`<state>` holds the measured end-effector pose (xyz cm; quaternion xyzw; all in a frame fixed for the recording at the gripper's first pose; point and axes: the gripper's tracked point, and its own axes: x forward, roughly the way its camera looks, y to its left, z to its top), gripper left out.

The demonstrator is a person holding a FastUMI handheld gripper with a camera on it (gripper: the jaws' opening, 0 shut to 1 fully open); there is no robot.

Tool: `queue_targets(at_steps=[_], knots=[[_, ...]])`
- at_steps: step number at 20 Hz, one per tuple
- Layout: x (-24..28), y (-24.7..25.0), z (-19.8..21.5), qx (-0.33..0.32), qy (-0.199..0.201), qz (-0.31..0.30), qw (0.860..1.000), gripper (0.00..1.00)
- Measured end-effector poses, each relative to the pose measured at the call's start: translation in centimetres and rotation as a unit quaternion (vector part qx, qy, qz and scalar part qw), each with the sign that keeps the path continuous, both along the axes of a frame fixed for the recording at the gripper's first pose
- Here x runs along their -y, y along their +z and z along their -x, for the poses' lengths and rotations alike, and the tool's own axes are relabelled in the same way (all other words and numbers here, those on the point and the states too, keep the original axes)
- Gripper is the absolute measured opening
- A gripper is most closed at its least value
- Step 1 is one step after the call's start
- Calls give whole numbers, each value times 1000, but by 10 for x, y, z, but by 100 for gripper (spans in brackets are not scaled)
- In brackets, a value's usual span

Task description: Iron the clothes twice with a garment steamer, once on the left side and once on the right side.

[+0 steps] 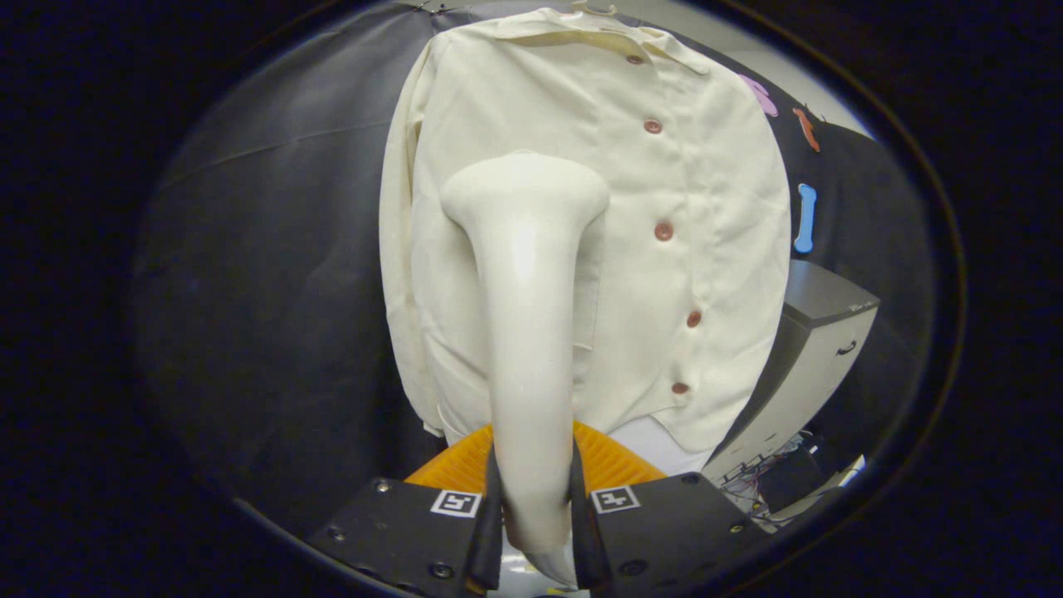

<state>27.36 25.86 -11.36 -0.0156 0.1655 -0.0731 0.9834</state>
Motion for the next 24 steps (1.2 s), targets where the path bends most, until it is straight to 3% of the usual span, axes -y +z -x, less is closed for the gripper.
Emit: queue_targets(at_steps=[14, 24], knots=[[11, -97, 18, -110, 9, -1, 994, 34], [6, -125, 48, -152, 44, -18, 987, 30]])
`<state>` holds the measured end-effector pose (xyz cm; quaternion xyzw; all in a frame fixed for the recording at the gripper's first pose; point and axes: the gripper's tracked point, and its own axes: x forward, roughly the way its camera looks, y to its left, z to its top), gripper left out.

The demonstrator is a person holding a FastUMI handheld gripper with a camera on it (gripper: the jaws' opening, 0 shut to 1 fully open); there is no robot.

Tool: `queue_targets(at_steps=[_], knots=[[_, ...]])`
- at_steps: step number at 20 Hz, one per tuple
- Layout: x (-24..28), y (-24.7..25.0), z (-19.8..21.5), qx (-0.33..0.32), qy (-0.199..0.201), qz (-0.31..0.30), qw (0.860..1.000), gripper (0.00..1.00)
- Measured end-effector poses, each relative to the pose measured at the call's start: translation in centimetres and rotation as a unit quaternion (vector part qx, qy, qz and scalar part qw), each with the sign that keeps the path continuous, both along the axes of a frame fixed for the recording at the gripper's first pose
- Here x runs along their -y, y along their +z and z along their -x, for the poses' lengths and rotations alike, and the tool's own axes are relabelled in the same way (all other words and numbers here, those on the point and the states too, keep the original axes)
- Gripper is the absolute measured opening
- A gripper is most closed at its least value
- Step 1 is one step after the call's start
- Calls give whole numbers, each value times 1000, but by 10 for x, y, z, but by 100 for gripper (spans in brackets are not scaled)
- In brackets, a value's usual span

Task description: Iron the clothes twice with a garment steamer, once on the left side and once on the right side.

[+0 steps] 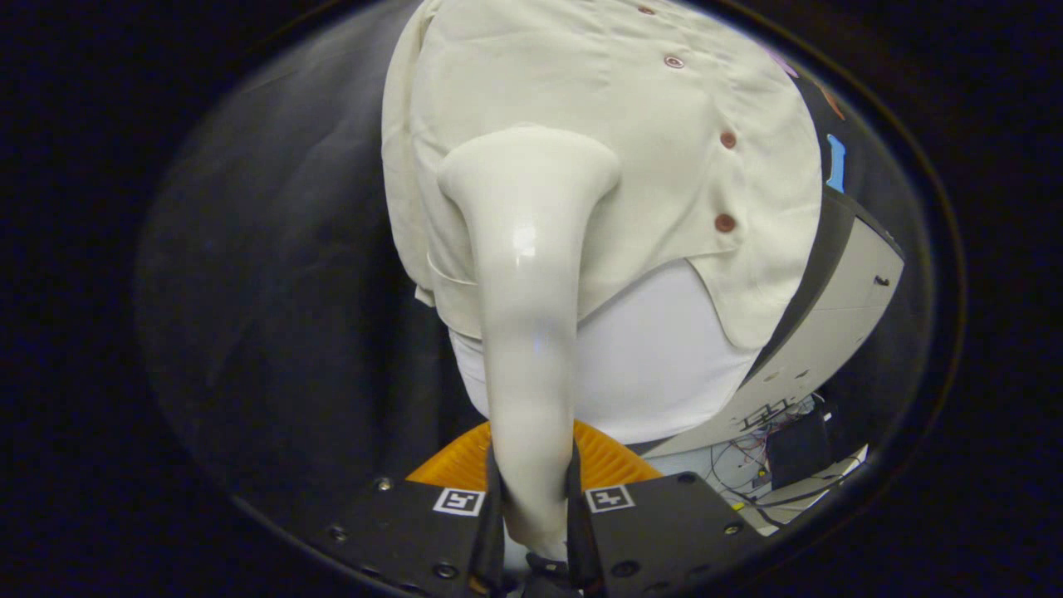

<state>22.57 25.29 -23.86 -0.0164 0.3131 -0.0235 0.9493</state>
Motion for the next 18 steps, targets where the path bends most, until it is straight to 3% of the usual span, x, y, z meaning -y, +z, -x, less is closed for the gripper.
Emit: queue_targets(at_steps=[8, 14, 18], knots=[[10, 4, 25, 1, 15, -6, 1000, 28], [17, 46, 42, 38, 28, -20, 999, 27], [31, 76, 59, 59, 15, -27, 998, 27]])
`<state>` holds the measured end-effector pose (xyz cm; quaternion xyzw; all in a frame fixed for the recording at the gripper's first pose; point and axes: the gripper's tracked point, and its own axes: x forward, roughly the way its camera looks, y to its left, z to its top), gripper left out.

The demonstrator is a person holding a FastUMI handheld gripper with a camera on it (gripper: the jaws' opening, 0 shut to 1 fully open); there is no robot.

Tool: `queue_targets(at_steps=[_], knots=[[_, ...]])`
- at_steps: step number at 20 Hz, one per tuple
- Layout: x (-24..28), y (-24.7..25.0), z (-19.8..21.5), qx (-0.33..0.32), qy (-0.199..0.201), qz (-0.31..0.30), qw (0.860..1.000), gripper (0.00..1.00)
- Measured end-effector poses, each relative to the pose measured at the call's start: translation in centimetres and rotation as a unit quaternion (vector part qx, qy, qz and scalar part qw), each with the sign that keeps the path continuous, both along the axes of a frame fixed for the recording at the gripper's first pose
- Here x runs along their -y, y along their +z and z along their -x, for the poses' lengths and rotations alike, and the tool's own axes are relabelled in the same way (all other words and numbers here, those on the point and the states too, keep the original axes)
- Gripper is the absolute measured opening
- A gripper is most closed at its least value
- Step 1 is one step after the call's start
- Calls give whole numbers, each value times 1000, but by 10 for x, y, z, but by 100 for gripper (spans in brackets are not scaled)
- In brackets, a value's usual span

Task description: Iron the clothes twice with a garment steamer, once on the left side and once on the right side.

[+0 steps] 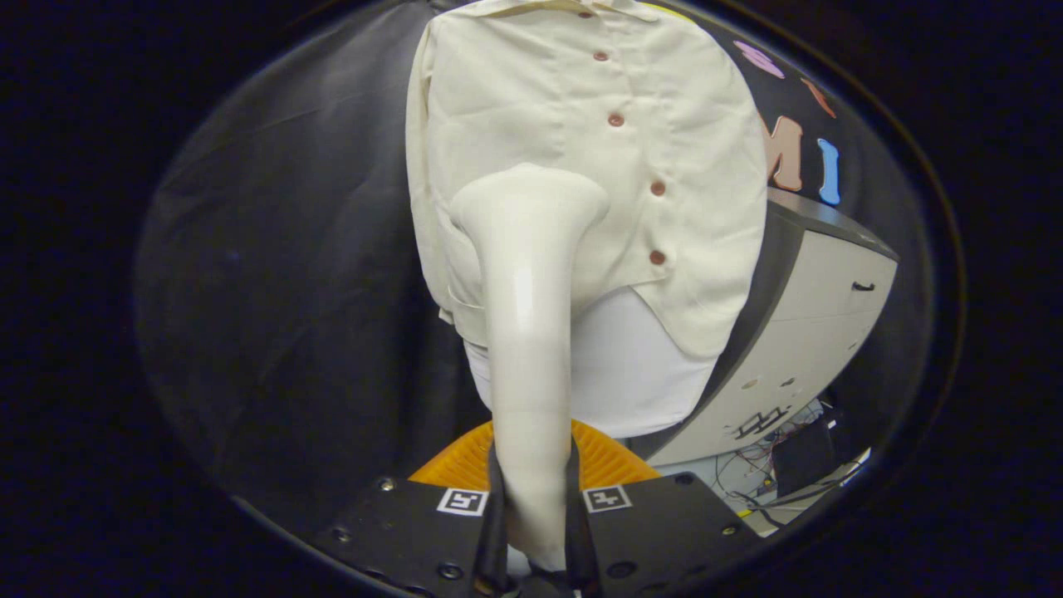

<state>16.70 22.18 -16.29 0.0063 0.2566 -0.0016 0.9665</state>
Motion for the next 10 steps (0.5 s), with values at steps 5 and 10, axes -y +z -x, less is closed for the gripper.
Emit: queue_targets(at_steps=[5, 10], knots=[[32, 53, 17, 42, -26, -7, 999, 27], [71, 118, 17, 99, -56, -5, 993, 27]])
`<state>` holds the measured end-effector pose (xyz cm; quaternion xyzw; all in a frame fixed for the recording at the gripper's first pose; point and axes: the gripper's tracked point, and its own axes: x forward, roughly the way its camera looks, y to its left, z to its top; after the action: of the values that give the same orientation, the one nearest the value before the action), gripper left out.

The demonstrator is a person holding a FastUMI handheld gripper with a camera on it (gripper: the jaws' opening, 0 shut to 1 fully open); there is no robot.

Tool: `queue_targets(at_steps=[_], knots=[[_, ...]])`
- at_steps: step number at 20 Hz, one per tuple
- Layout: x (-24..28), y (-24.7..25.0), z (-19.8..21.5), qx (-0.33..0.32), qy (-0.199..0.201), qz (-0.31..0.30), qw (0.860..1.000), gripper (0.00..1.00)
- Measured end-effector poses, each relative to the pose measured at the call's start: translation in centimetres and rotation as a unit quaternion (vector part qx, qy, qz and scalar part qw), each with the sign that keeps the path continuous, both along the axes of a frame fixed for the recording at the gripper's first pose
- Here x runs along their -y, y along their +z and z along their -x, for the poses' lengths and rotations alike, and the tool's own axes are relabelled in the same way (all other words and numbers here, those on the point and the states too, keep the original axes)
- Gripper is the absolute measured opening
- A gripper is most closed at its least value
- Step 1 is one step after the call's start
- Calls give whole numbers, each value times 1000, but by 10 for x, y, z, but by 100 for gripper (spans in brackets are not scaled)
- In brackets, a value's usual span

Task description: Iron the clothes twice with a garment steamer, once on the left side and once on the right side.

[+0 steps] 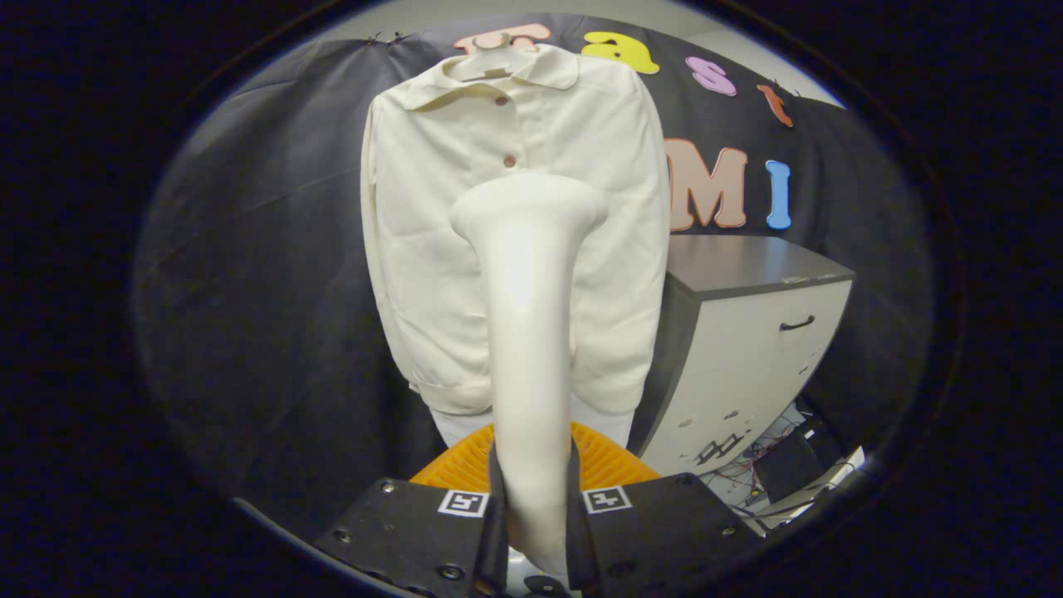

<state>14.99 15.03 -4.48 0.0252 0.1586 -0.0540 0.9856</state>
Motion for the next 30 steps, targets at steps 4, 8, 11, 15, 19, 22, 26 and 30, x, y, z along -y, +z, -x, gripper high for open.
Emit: queue_targets(at_steps=[4, 8, 11, 15, 19, 22, 26, 30], knots=[[20, 35, -6, 33, -8, 4, 999, 27], [35, 73, -20, 76, -17, 6, 997, 27], [45, 90, -39, 81, -19, 7, 997, 27], [47, 107, -67, 99, -21, 4, 995, 27], [40, 113, -90, 104, -10, 10, 994, 27], [38, 111, -105, 102, -10, 6, 995, 27], [38, 102, -120, 96, -10, 7, 995, 27], [44, 76, -136, 74, -11, 5, 997, 27]])
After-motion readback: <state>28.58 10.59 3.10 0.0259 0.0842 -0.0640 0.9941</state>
